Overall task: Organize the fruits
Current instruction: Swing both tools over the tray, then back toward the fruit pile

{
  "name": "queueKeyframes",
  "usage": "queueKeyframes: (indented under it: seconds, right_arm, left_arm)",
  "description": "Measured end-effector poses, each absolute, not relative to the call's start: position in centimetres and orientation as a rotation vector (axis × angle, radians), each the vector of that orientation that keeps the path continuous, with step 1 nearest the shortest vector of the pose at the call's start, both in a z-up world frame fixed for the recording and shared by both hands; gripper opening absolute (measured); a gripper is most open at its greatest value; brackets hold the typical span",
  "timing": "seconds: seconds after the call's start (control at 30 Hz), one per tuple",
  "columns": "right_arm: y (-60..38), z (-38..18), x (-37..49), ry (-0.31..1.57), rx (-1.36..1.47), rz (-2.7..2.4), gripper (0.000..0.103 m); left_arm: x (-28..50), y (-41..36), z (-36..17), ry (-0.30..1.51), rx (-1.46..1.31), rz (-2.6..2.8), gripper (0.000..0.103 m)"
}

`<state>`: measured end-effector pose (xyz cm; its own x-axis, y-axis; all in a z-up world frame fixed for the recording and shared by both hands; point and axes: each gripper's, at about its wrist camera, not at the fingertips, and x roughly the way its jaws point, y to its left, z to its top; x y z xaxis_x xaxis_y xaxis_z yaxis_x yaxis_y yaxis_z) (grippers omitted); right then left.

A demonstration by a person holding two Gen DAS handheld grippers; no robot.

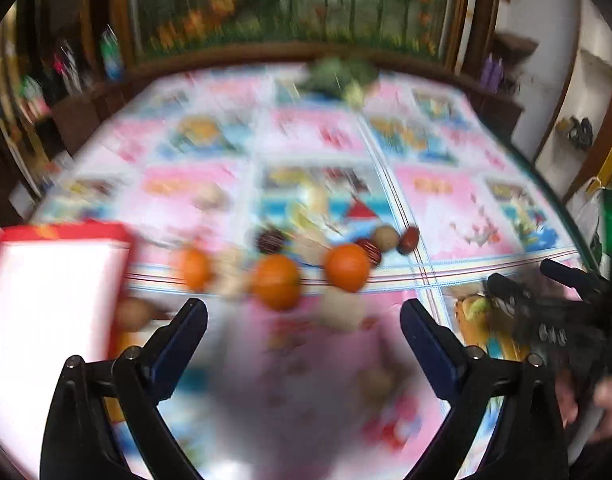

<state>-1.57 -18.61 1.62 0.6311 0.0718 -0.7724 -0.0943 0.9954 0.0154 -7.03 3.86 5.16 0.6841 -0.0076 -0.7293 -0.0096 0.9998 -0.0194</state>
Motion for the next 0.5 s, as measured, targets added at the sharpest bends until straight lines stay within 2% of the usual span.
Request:
queueKeyframes:
  seconds: [0.13, 0.27, 0.4, 0.5]
  right_arm:
    - [-18.7, 3.8, -3.5, 0.761, 0.036, 0.189, 0.103]
    - [-16.3, 5.2, -5.1, 0.703, 0.05, 0.339, 0.103]
    - [-12.4, 5.3, -4.8, 0.786, 0.081, 0.463, 0.103]
    - [-10.2, 4.6, -3.7, 0.891, 0.151, 0.54, 0.095]
  left_arm:
    - [-13.1, 7.2, 7.5, 0.689, 0.058, 0.095, 0.102]
    - [-16.0, 10.0, 7.0, 0.712, 0.055, 0.131, 0.102]
    - [-15.9, 11.0, 7.1, 0.731, 0.038, 0.131, 0.102]
    - [-15.3, 11.7, 7.8, 0.722, 0.029, 0.144, 0.102]
